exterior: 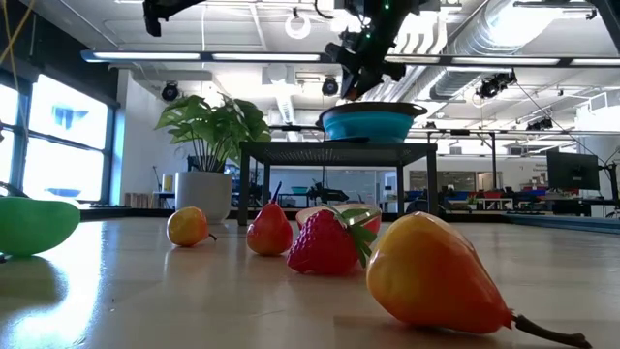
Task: Pick & Place Fruit
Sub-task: Put the yellow pear in the blue bowl on the shelf, then put the red strawberry in the blue bowl on the shelf
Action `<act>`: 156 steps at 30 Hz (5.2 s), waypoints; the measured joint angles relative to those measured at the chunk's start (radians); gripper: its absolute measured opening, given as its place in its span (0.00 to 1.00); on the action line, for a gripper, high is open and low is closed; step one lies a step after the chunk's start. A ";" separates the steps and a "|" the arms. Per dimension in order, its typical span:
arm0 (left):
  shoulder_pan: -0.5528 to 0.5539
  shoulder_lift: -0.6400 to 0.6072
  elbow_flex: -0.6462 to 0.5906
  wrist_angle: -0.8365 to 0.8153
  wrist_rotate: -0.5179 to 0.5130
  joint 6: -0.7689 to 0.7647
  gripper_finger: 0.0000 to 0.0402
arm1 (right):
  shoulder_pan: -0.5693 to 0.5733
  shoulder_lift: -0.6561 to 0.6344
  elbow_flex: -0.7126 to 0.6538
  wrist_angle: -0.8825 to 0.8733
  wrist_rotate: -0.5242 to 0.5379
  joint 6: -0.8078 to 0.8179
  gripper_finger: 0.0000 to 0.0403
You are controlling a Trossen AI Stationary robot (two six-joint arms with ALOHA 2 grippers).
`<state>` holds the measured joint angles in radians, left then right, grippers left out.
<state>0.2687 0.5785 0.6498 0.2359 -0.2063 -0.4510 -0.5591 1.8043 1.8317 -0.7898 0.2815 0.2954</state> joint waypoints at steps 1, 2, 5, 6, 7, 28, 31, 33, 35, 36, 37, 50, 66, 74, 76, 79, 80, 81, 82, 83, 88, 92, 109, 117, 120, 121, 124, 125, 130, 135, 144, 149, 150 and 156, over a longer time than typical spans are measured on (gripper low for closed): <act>0.000 0.000 0.000 0.000 0.000 0.002 0.62 | -0.003 0.002 0.000 -0.010 0.002 0.005 0.31; 0.000 0.000 0.000 0.000 0.000 0.002 0.62 | -0.010 0.004 0.000 -0.022 0.004 0.008 0.30; 0.000 0.000 0.000 0.000 0.000 0.002 0.62 | -0.012 0.017 0.000 -0.017 0.007 0.012 0.29; 0.000 0.000 0.000 0.000 0.000 0.002 0.62 | -0.016 0.018 0.000 -0.025 0.006 0.019 0.28; 0.000 0.000 0.000 0.000 0.000 0.002 0.62 | -0.023 0.019 0.000 -0.030 0.004 0.020 0.28; 0.000 0.000 0.000 0.000 -0.013 0.002 0.62 | -0.042 0.067 0.000 -0.111 0.002 0.024 0.37; 0.000 0.000 0.000 0.000 -0.013 0.001 0.62 | -0.041 0.067 0.000 -0.111 0.032 0.020 0.41; 0.000 0.000 0.000 -0.001 -0.013 0.001 0.62 | -0.041 0.067 0.000 -0.111 0.031 0.015 0.45; 0.000 0.000 0.000 -0.001 -0.013 0.001 0.62 | -0.035 0.067 0.000 -0.110 0.033 0.006 0.47; 0.000 0.000 0.000 -0.001 -0.013 0.001 0.62 | -0.031 0.067 0.000 -0.106 0.034 -0.005 0.48; 0.000 0.000 0.000 -0.001 -0.013 0.001 0.62 | -0.030 0.063 0.000 -0.102 0.033 -0.009 0.49; 0.000 0.000 0.000 -0.009 -0.013 0.001 0.62 | 0.051 -0.079 0.000 -0.045 -0.077 -0.031 0.34; 0.000 0.000 0.000 -0.040 0.108 -0.073 0.62 | 0.296 -0.195 0.000 -0.052 -0.176 -0.004 0.19; 0.000 0.000 0.000 -0.064 0.176 -0.110 0.62 | 0.431 -0.196 0.000 -0.054 -0.121 0.079 0.16; 0.000 0.000 0.000 -0.068 0.176 -0.110 0.62 | 0.465 -0.196 0.000 -0.054 -0.107 0.103 0.16; 0.000 0.000 0.000 -0.081 0.176 -0.128 0.62 | 0.517 -0.196 0.000 -0.054 -0.063 0.133 0.15; 0.000 0.000 0.000 -0.086 0.176 -0.135 0.62 | 0.534 -0.196 0.000 -0.054 -0.049 0.141 0.15; 0.000 0.000 0.000 -0.088 0.176 -0.137 0.62 | 0.549 -0.196 0.000 -0.054 -0.034 0.150 0.14; 0.000 0.000 0.000 -0.089 0.177 -0.137 0.62 | 0.565 -0.196 0.000 -0.055 -0.018 0.158 0.14; 0.000 0.000 0.000 -0.090 0.177 -0.137 0.62 | 0.579 -0.196 0.000 -0.057 -0.004 0.169 0.14; 0.000 0.000 0.000 -0.092 0.177 -0.137 0.62 | 0.646 -0.195 0.000 -0.076 0.070 0.235 0.13; 0.000 0.000 0.000 -0.114 0.177 -0.137 0.62 | 0.695 -0.195 0.000 -0.076 0.095 0.276 0.13; 0.000 0.000 0.000 -0.115 0.139 -0.164 0.62 | 0.882 -0.195 0.000 -0.200 0.255 0.415 0.12; -0.001 0.000 0.000 -0.164 0.131 -0.233 0.62 | 0.934 -0.195 0.000 -0.290 0.270 0.496 0.12; -0.001 0.000 0.000 -0.181 0.109 -0.236 0.62 | 0.942 -0.193 0.000 -0.308 0.270 0.526 0.12; -0.001 0.000 0.000 -0.191 0.100 -0.242 0.62 | 0.944 -0.187 0.000 -0.309 0.270 0.535 0.12; -0.001 0.000 0.000 -0.204 0.095 -0.260 0.62 | 0.957 -0.176 0.000 -0.318 0.263 0.549 0.12; -0.001 0.000 0.000 -0.207 0.095 -0.261 0.62 | 0.962 -0.173 -0.001 -0.324 0.251 0.552 0.12; -0.001 0.000 0.000 -0.237 0.096 -0.253 0.62 | 0.977 -0.140 0.000 -0.362 0.192 0.571 0.12; -0.001 0.000 0.000 -0.259 0.114 -0.253 0.62 | 0.969 -0.102 0.000 -0.381 0.189 0.582 0.12; -0.001 0.003 -0.001 -0.292 0.117 -0.253 0.62 | 0.958 -0.078 -0.005 -0.378 0.189 0.632 0.12; -0.001 0.004 -0.001 -0.292 0.117 -0.253 0.62 | 0.961 -0.078 -0.079 -0.340 0.190 0.671 0.12; -0.001 0.004 -0.001 -0.292 0.117 -0.253 0.62 | 0.961 -0.079 -0.102 -0.318 0.189 0.681 0.12; -0.001 0.004 -0.001 -0.292 0.117 -0.253 0.62 | 0.958 -0.078 -0.277 -0.093 0.153 0.690 0.12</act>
<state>0.2680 0.5823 0.6487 -0.0559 -0.0895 -0.7044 0.3985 1.7264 1.5550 -0.8827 0.4344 0.9856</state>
